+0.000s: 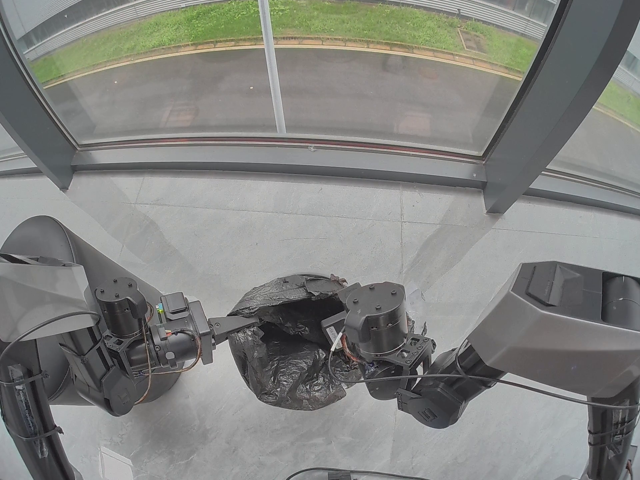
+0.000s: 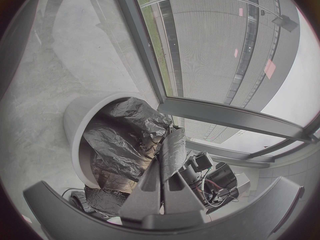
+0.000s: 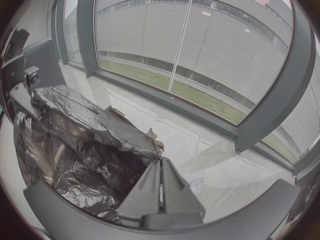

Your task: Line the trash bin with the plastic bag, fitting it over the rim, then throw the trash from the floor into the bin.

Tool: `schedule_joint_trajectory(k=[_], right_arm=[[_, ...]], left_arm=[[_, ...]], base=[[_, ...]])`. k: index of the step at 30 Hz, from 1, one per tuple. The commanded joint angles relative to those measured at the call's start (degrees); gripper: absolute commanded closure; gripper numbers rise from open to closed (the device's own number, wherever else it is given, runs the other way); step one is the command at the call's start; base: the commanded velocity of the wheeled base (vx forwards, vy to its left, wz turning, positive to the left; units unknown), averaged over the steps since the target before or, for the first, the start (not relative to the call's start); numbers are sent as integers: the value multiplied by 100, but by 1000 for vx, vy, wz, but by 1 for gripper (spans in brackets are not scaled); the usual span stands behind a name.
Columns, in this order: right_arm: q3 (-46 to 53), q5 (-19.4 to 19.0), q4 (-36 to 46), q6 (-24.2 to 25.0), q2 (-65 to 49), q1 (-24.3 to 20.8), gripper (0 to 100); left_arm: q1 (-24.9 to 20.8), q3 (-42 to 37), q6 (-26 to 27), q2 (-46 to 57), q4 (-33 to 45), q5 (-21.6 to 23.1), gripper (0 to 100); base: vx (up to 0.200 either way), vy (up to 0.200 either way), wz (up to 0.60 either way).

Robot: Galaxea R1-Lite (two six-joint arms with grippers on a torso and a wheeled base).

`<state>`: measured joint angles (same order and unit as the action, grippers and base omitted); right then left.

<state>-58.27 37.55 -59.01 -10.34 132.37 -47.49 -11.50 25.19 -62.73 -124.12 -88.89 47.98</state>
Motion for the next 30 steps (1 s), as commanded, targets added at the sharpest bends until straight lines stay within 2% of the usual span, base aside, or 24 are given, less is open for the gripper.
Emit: schedule_joint_trajectory(k=[1, 8, 15, 23, 30], right_arm=[[-35, -2, -22, -12, -202, 21, 100], [-563, -318, -5, -12, -27, 285, 100], [-1064, -397, -5, -21, 378, 548, 100], [-1143, -758, -101, -3, 615, 645, 100], [-1187, -802, -251, -3, 712, 654, 100]], left_arm=[[16, 13, 103, 2, -5, 1, 100], [69, 338, 200, -147, -5, 1, 100], [77, 566, 209, -455, -14, 1, 100], [174, 848, 209, -798, -14, 9, 100], [200, 883, 218, -798, -5, 1, 100]], base=[[0, 0, 0], [0, 0, 0], [0, 0, 0], [0, 0, 0], [0, 0, 0]])
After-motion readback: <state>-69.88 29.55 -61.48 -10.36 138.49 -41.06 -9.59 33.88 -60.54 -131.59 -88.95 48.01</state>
